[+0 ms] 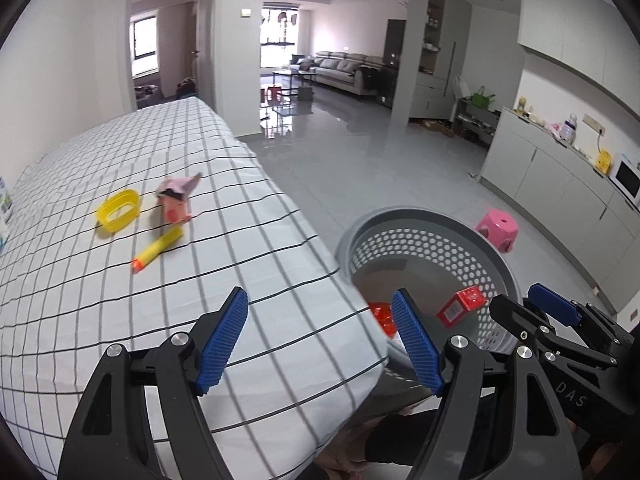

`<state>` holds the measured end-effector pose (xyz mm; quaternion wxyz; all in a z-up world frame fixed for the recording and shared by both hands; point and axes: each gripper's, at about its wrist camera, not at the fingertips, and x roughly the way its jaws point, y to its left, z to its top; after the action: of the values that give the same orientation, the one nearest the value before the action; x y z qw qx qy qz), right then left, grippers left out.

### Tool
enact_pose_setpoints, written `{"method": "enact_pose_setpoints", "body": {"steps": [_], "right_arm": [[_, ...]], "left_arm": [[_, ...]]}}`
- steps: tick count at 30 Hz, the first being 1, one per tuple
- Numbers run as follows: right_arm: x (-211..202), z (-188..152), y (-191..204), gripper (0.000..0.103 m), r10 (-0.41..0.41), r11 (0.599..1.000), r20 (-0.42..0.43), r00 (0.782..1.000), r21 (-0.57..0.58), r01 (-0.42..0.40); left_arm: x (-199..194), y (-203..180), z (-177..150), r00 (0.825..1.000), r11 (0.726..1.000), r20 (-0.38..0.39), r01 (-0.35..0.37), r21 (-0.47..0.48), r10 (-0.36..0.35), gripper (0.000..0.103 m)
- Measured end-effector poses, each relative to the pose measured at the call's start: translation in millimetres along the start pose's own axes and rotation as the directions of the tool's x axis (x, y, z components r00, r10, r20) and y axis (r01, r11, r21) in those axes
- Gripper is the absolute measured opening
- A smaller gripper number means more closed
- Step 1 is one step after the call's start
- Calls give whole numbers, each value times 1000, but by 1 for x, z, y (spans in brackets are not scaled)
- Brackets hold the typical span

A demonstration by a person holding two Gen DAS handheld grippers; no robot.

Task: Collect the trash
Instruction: 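Withdraw both tools from the basket back toward the table, then grasp the yellow foam dart upright with the left gripper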

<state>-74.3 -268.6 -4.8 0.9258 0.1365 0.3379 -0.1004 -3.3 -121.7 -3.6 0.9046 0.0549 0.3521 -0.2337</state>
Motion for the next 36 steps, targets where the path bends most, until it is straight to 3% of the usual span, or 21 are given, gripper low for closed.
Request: {"method": "enact_pose_setpoints", "body": {"steps": [11, 22, 29, 36], "right_arm": [[24, 4, 50, 64, 100, 990, -30, 995, -93, -102], [56, 8, 101, 64, 171, 969, -85, 982, -168, -183], [75, 23, 124, 64, 212, 956, -99, 972, -188, -228], [89, 47, 152, 64, 243, 940, -73, 967, -229, -253]], "left_arm": [[-17, 50, -12, 995, 992, 9, -99, -81, 100, 73], [-16, 110, -24, 980, 963, -32, -199, -184, 196, 73], [-8, 128, -15, 974, 958, -44, -226, -174, 222, 73], [11, 144, -2, 978, 964, -72, -206, -165, 197, 73]]}}
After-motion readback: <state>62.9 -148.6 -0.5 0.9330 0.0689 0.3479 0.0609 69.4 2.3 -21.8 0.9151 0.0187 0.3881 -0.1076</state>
